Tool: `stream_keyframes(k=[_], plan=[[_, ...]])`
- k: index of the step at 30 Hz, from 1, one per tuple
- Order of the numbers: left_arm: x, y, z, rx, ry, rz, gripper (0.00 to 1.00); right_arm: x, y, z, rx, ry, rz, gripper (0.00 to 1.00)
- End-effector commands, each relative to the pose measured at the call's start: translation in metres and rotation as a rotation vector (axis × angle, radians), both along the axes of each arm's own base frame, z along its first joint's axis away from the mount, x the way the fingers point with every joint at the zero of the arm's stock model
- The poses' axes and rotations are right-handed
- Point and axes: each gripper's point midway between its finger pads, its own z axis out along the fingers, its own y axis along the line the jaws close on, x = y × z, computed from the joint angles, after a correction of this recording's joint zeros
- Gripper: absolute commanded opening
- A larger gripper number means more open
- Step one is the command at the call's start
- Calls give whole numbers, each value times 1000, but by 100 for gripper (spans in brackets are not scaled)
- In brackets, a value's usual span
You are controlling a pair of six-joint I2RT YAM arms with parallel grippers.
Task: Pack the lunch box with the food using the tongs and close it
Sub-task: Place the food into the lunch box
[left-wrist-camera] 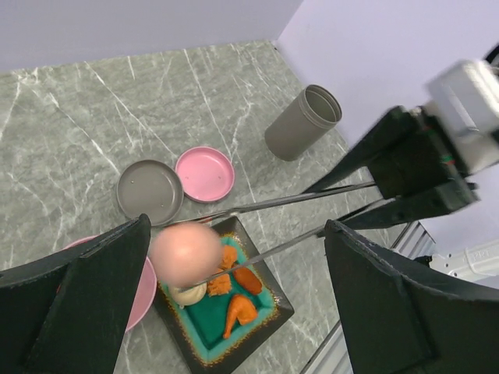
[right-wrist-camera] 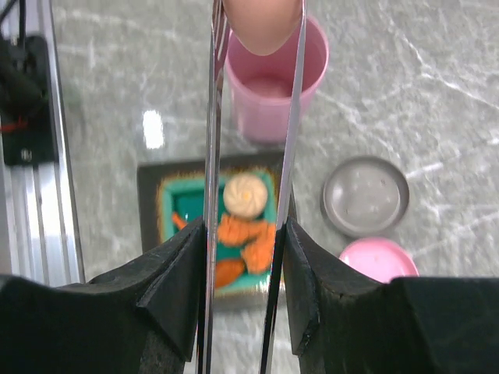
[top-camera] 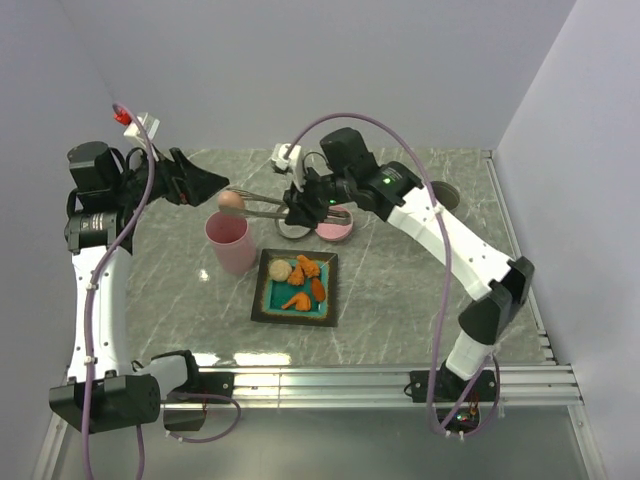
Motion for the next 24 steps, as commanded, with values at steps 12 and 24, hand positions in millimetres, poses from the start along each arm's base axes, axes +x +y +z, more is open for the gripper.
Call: stream_keyframes(k=[12,24], plan=[[13,26,21,-72,-13,79,100,34,33,-34,-19,85,-56,36],[14,34,15,-65,12,99,99,27,24,-14,-11,74,-71,55]])
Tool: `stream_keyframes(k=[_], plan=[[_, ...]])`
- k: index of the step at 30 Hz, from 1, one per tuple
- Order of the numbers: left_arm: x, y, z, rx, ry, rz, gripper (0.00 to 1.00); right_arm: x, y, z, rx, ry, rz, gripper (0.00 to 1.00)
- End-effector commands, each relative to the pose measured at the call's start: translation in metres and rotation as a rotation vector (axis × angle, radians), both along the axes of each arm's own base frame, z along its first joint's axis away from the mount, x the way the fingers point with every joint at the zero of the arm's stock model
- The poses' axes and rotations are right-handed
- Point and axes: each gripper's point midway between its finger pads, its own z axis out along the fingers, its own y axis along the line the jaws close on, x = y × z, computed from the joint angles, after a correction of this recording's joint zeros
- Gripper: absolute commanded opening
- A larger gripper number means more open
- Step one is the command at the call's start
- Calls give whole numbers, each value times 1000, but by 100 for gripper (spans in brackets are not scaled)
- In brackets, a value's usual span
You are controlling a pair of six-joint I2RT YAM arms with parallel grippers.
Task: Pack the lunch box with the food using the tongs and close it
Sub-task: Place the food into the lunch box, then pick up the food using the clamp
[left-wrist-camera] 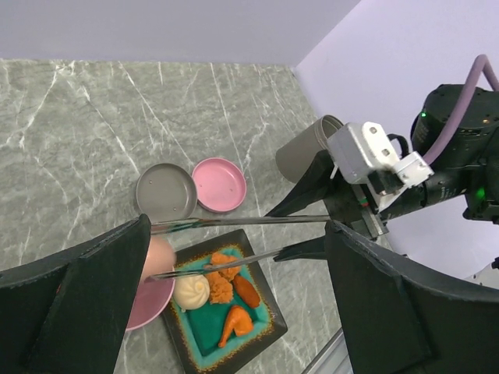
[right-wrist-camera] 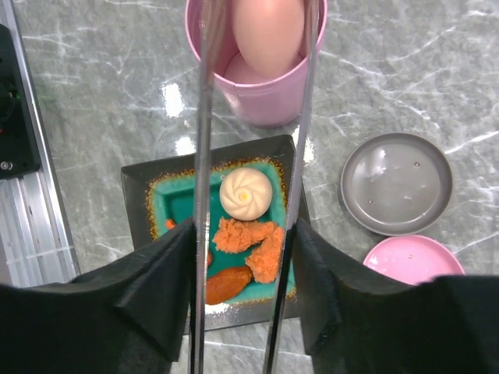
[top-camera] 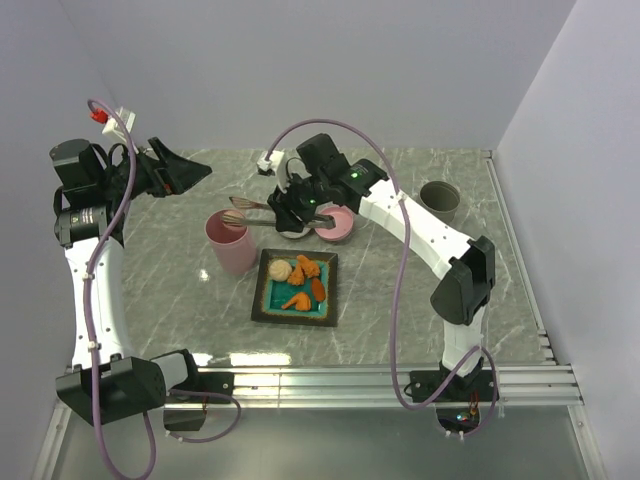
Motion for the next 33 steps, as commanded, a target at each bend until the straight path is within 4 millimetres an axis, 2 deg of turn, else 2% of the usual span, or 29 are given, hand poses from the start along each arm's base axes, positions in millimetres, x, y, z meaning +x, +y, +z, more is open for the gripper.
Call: stream_keyframes(k=[1,4,7,11,12,13,14,17,21,24,33], plan=[[-8,-2,14,11,-51,-17,99,-6,-5,57,86,-87,-11,57],[-10,-3,13,11,-47,-20,99,-8,-14,57,86,-89,-21,62],[-10,-3,13,11,-47,-17,99,-10,-20,58,76,-100,-27,62],[-12,-2,18,27,-55,-12,100,-24,-37,54,48,-69,-14,61],[-13,-1,18,29,-53,-13,99,-25,-47,38,12,-55,-24,61],[-14,-2,17,31,-52,-16,99,-27,-56,40,11,-70,-33,61],[-15,-3,17,31,-52,-21,99,-30,-65,22,-27,-56,-31,61],[-17,-4,16,24,-49,-35,99,-34,-87,2,-83,-58,-46,61],[-16,-6,14,8,-42,-45,100,-40,-103,-18,-145,-55,-63,64],[-15,-5,13,7,-39,-43,99,-43,-107,-30,-163,-43,-70,68],[-16,-6,10,10,-37,-49,99,-45,-103,-73,-211,46,-44,68]])
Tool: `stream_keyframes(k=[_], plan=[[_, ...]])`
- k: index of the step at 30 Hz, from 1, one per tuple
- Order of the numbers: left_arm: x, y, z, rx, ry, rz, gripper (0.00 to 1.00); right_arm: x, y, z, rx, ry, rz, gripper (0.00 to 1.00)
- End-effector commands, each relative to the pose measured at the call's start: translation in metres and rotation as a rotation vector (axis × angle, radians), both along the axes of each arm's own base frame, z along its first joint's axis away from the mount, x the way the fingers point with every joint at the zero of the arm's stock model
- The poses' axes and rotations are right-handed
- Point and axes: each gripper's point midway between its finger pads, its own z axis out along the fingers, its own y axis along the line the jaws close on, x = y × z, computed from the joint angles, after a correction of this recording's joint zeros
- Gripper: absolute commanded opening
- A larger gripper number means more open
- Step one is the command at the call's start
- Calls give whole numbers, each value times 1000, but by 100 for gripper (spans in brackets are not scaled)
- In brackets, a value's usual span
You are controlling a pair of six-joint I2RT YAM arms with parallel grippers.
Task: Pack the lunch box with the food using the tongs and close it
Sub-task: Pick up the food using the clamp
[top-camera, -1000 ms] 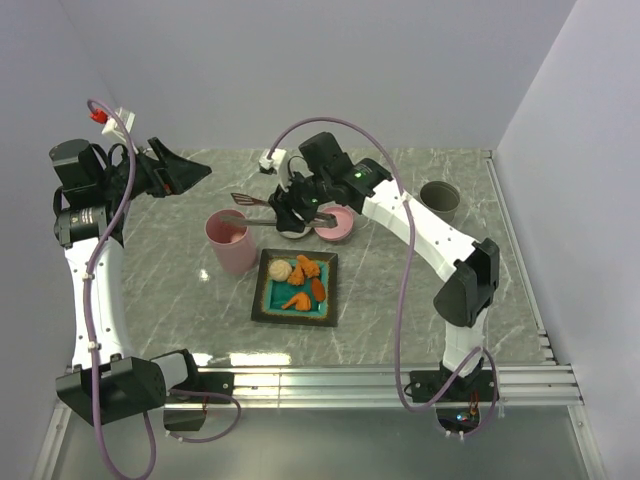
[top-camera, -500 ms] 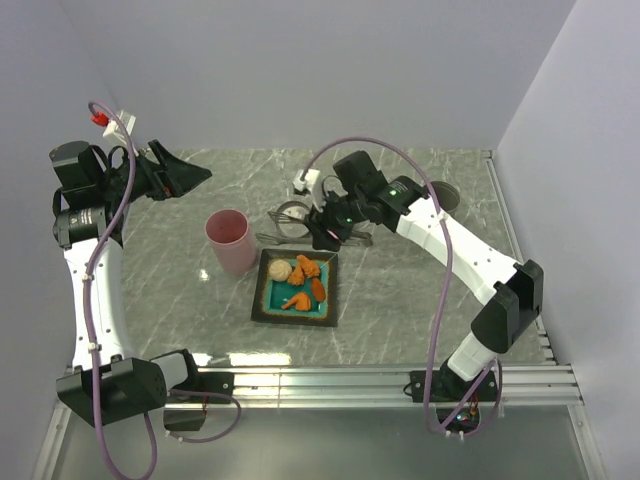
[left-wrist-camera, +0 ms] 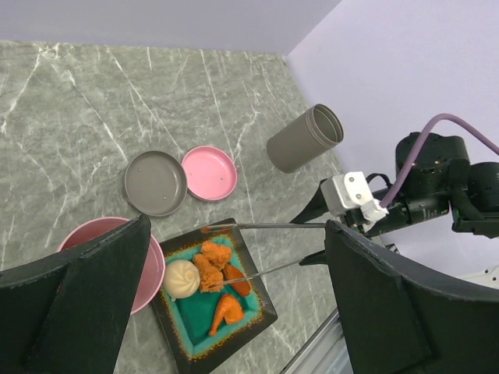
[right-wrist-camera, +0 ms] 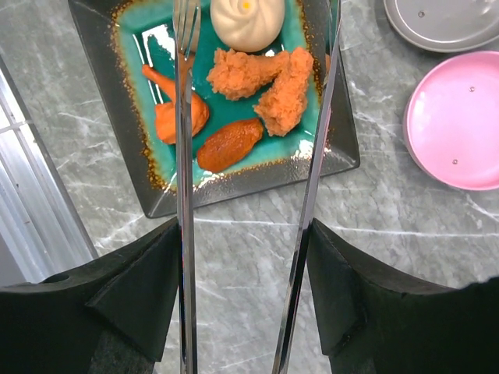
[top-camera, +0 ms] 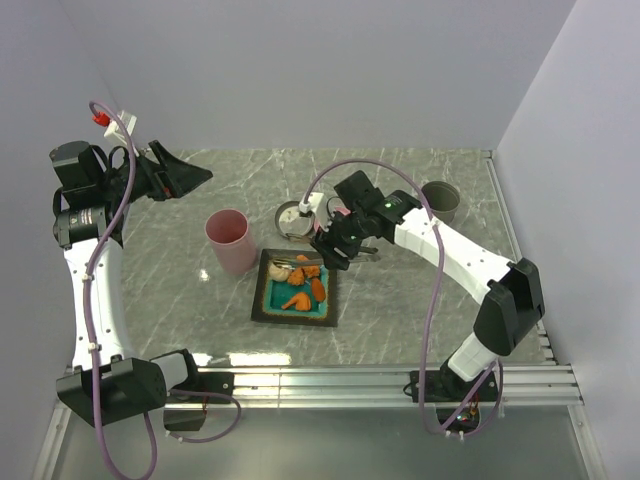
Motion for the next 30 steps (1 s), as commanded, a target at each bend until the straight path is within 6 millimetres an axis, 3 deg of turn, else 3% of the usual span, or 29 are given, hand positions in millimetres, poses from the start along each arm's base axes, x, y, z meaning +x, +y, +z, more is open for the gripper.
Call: stream_keyframes(k=[1,15,30], plan=[[-7,-2,14,24,-67,-19,99,5,8,-8,18,-7,23,68],[-6,-3,6,18,-55,-41,99,1,18,-44,-28,77,68,67],[-5,-3,2,20,-46,-37,99,4,30,-48,-68,75,114,65]])
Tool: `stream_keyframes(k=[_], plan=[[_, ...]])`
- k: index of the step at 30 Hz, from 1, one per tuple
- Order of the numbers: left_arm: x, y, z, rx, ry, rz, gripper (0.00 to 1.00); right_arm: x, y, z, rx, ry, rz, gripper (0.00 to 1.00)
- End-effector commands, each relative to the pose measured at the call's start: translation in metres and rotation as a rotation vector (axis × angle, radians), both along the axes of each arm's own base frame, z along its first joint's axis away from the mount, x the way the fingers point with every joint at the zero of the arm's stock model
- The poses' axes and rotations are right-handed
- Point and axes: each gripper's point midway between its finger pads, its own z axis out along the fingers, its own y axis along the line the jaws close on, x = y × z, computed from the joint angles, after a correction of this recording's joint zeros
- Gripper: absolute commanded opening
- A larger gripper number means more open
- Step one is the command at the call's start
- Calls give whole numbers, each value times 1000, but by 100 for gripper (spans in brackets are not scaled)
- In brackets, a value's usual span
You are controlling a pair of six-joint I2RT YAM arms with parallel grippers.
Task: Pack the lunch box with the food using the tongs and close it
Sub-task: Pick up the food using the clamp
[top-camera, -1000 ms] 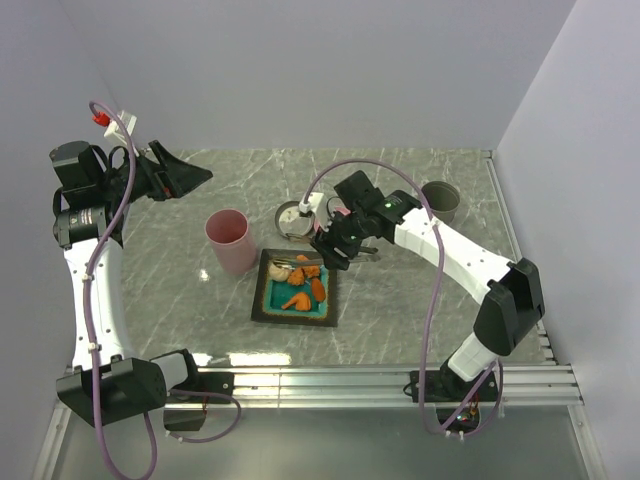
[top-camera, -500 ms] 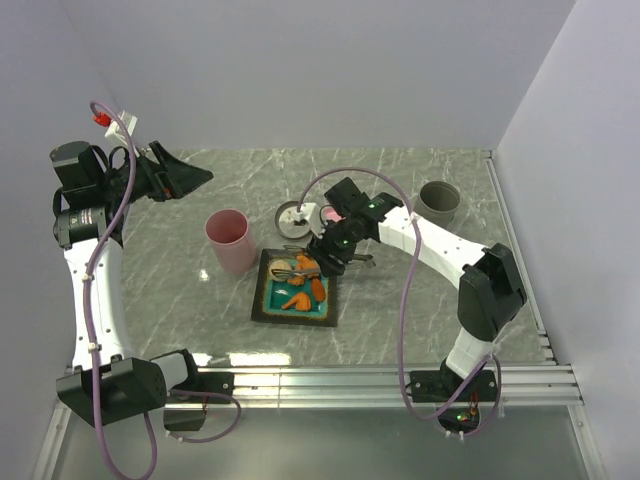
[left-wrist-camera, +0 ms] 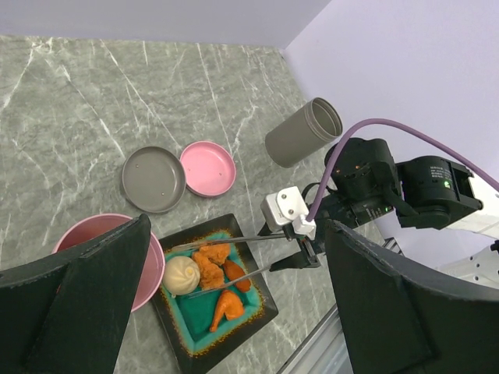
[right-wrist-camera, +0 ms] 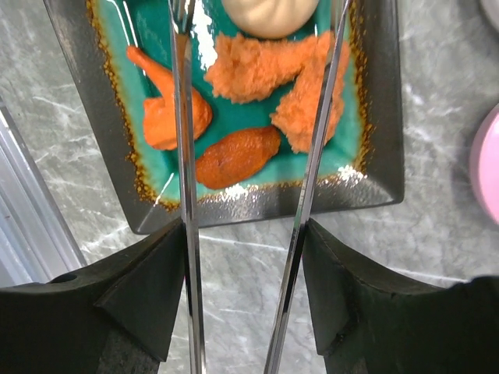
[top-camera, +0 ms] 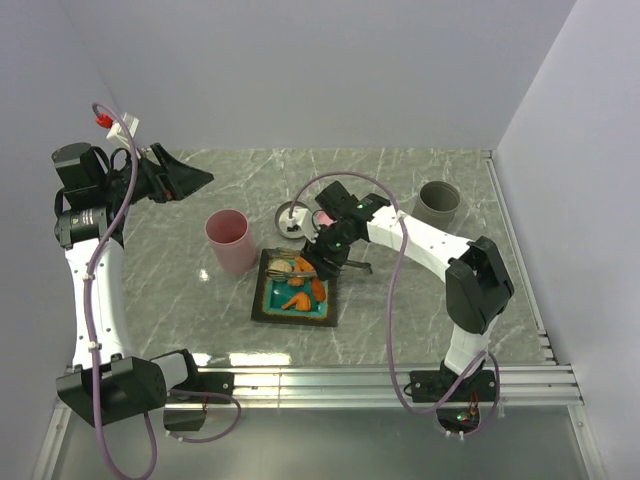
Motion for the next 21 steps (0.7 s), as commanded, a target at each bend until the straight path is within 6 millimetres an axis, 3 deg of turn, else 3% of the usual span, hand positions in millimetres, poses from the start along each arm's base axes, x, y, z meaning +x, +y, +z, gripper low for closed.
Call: stream_keyframes(k=[1,7,14,21], plan=[[-3,-1,8,16,-51,-18,100,6,13,16,30,-46,36,64],[-2,-1,7,11,-44,-19,99,10,17,28,34,-73,33,64],[-2,-1,7,5,-43,-25,100,12,11,23,-22,-84,57,64],[-2,-2,3,-1,-33,-28,99,10,19,29,-25,-78,117,63]])
